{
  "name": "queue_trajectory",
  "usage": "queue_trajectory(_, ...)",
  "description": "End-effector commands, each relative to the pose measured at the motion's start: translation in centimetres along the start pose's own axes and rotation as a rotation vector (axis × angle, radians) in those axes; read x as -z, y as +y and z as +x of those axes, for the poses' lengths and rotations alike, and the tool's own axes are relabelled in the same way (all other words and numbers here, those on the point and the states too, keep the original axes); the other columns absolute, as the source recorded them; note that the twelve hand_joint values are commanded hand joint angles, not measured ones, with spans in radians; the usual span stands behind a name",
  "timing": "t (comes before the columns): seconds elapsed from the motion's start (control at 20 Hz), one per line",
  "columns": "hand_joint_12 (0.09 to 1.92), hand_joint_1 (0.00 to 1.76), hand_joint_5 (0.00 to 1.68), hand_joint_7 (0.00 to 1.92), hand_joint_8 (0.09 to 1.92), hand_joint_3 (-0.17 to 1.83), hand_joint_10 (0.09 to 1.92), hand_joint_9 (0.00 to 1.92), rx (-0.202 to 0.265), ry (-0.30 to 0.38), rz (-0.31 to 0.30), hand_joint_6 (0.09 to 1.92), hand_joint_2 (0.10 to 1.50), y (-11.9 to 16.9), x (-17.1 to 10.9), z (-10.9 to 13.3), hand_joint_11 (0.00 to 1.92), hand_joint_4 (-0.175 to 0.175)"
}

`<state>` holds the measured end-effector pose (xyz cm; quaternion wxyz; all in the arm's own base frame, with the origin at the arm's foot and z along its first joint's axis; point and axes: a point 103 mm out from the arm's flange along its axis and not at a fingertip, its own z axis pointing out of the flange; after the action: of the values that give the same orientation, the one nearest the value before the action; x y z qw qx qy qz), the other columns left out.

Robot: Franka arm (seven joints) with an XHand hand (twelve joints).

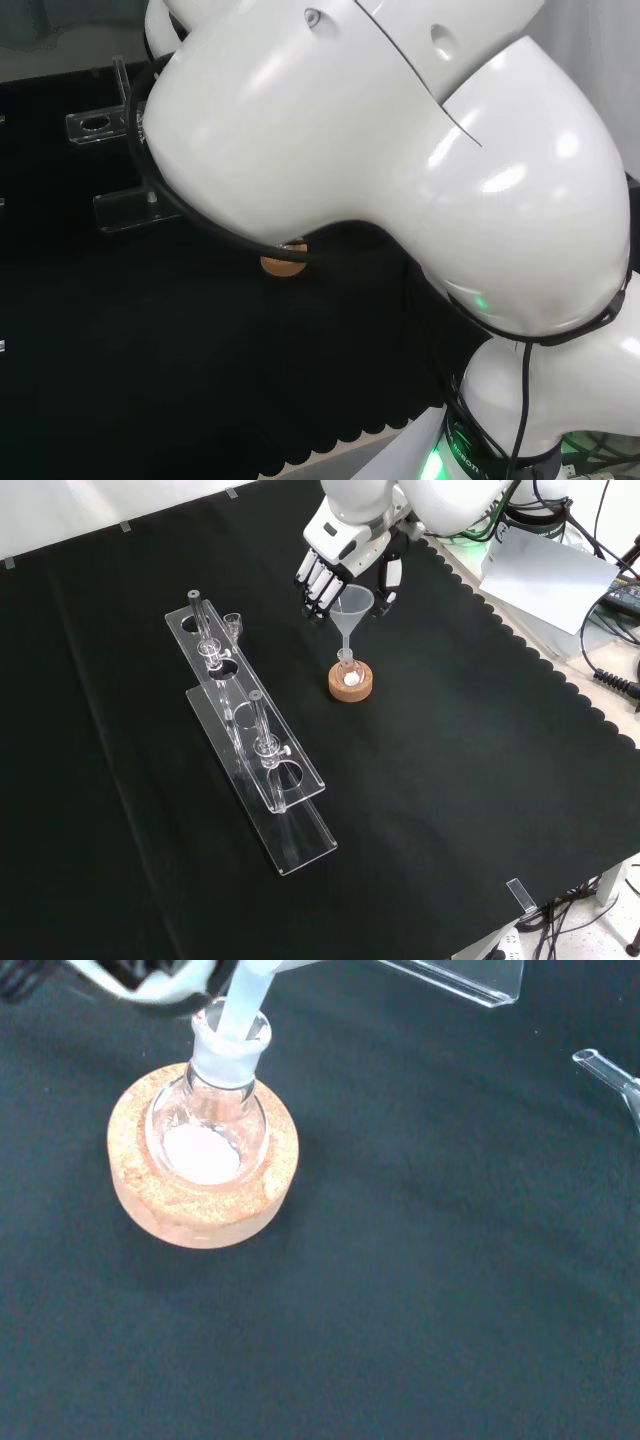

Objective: Remove the funnel from the round-bottom flask.

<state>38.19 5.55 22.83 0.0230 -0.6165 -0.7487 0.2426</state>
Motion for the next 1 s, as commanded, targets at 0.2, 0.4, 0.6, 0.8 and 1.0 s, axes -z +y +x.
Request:
queue_trajectory(0.2,1.34,0.87,0.62,0.44,0.63,0.66,0.45,0.81,0.012,-0.019,0.078,0.81,0.72,-1.2,2.7,-0.8,0.54,-0.019)
queue_trajectory(0.4,1.34,0.86,0.62,0.44,0.63,0.66,0.45,0.81,0.0,-0.025,0.072,0.81,0.72,-1.8,4.4,-1.3,0.53,-0.019)
queue_trajectory(0.6,1.34,0.86,0.62,0.44,0.63,0.67,0.45,0.81,-0.014,-0.038,0.061,0.82,0.71,-2.3,5.8,-1.8,0.53,-0.02)
queue_trajectory(0.8,1.35,0.86,0.62,0.44,0.64,0.67,0.46,0.81,-0.02,-0.042,0.055,0.83,0.71,-2.4,6.5,-2.3,0.52,-0.02)
queue_trajectory(1.0,1.35,0.86,0.61,0.44,0.64,0.67,0.46,0.81,-0.023,-0.059,0.057,0.83,0.71,-2.0,7.5,-2.7,0.52,-0.02)
